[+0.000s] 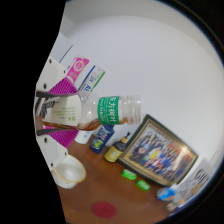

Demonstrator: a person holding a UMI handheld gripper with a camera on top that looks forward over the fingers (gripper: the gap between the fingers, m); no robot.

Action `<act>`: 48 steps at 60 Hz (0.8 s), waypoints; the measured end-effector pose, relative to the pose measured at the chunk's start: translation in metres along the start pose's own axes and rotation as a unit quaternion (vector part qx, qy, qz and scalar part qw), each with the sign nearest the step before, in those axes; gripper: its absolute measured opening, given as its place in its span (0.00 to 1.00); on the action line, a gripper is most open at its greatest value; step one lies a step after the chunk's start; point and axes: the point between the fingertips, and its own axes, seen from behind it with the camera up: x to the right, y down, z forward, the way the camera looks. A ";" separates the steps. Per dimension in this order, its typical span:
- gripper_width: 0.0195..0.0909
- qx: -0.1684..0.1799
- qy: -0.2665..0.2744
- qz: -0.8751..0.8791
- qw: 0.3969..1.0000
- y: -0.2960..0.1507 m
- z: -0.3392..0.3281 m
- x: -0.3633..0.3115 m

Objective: Pour water

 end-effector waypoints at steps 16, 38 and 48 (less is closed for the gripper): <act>0.32 0.061 0.114 -0.337 0.933 -0.112 -0.033 0.088; 0.33 -0.017 0.195 -0.456 0.868 -0.121 -0.037 0.258; 0.33 -0.033 0.189 -0.448 0.873 -0.108 -0.035 0.283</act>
